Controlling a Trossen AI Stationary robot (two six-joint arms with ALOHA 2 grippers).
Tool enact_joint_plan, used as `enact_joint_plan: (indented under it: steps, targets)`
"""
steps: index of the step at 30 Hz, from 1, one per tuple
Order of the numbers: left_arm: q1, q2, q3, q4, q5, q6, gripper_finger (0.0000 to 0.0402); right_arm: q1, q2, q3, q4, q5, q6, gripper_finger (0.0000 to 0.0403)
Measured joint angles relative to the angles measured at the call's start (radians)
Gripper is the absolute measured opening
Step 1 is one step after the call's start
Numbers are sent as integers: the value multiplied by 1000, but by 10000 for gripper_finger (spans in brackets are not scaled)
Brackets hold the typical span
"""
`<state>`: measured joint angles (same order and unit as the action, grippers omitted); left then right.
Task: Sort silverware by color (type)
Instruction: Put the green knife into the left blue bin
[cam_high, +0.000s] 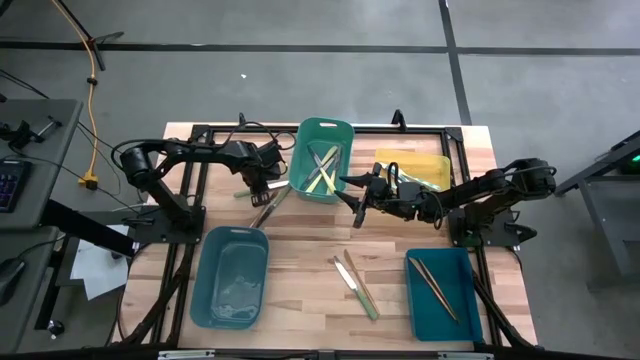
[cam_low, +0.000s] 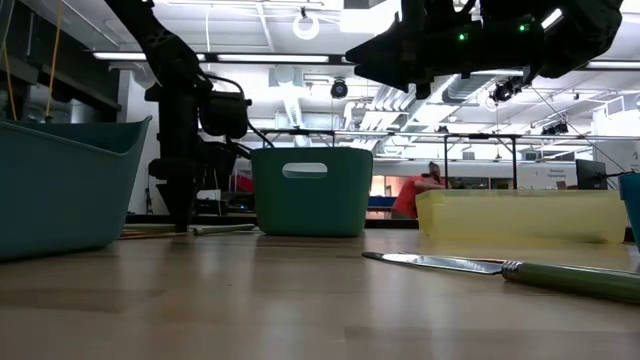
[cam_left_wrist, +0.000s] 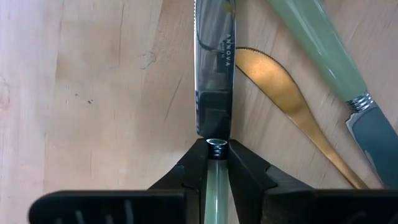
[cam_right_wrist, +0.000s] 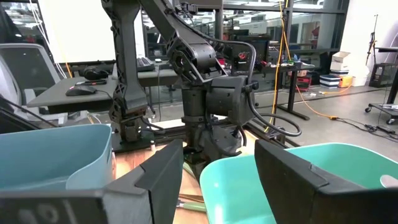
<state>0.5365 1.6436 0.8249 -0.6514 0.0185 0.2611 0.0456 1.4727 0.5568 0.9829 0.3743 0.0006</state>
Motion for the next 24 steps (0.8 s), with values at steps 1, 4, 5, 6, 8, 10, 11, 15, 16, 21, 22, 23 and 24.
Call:
enact_joint_plan:
  steps: [1,4,5,6,8,10,11,15,16,21,22,23,24]
  targets:
    - [0,0,0,0,0,0,39,0,0,0,0,0,0,195]
    - [0,0,0,0,-1,0,39,0,0,0,0,0,0,195]
    - [0,0,0,0,-1,0,39,0,0,0,0,0,0,195]
    - [0,0,0,0,-1,0,39,0,0,0,0,0,0,195]
    - [0,0,0,0,-1,-1,39,0,0,0,-1,0,0,195]
    - [0,0,0,0,-2,-7,39,0,0,0,-6,0,0,195]
    - [0,0,0,-1,-2,-8,39,0,0,0,-8,0,0,195]
    - [0,-10,-1,0,-3,-8,39,0,0,0,-16,0,0,195]
    - [0,-14,-2,0,-4,-7,39,0,0,0,-16,0,0,195]
    - [0,-54,-7,-21,-12,-7,39,0,0,0,-16,0,0,195]
    - [0,-61,-6,-16,-12,-7,39,0,0,0,-16,0,0,195]
    - [0,-69,-5,-19,-13,-6,39,0,0,0,-16,0,0,195]
    - [0,-77,-5,-29,-17,-6,39,0,0,0,-16,0,0,195]
